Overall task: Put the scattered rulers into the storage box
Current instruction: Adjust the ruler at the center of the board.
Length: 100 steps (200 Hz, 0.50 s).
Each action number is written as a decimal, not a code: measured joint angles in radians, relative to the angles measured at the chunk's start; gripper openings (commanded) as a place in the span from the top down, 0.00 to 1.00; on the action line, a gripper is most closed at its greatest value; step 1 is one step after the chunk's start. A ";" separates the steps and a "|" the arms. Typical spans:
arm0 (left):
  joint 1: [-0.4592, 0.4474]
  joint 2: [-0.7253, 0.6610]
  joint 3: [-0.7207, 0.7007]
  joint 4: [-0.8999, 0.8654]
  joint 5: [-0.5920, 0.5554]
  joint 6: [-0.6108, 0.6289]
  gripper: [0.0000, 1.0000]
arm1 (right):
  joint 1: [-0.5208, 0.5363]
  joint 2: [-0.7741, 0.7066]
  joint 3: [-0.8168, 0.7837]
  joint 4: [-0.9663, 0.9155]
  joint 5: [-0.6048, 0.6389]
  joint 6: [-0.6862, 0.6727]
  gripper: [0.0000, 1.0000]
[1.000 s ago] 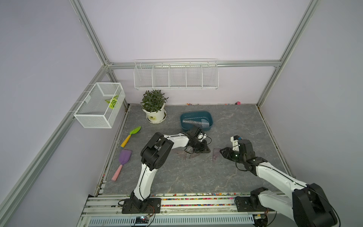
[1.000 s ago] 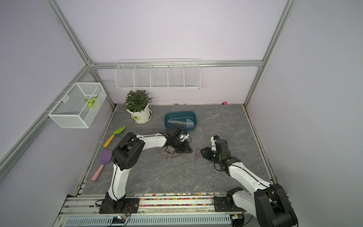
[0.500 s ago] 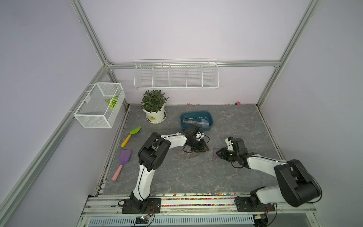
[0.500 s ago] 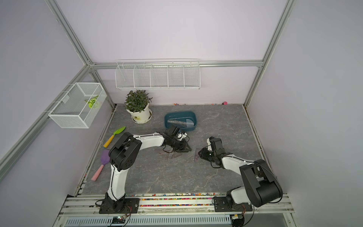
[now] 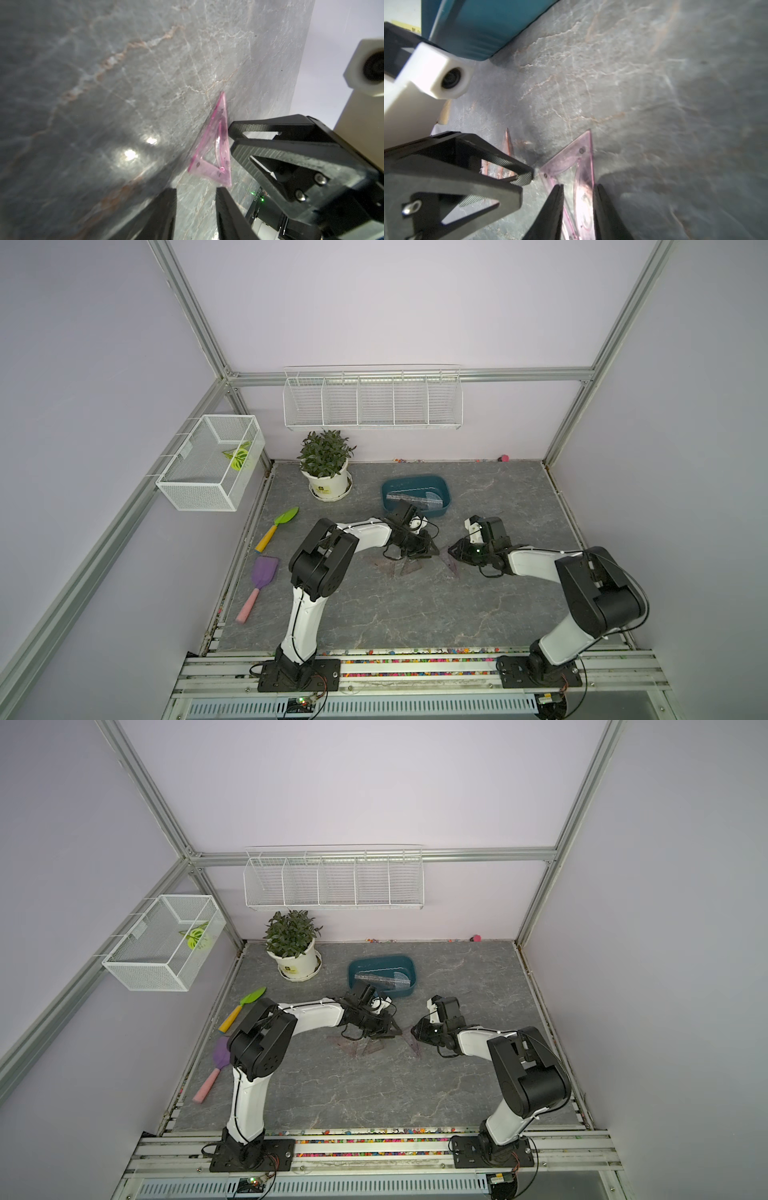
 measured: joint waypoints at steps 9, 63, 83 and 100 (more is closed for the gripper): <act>0.001 0.000 0.004 -0.007 -0.003 0.001 0.61 | 0.003 0.014 0.013 0.003 -0.008 -0.003 0.72; 0.016 0.000 0.037 -0.056 -0.053 0.014 0.62 | 0.005 0.041 0.060 -0.025 -0.040 -0.042 0.78; 0.019 0.000 0.038 -0.059 -0.057 0.016 0.62 | 0.002 0.005 0.060 -0.061 -0.039 -0.064 0.83; 0.019 0.000 0.038 -0.058 -0.057 0.016 0.62 | 0.000 -0.047 0.058 -0.079 -0.039 -0.079 0.87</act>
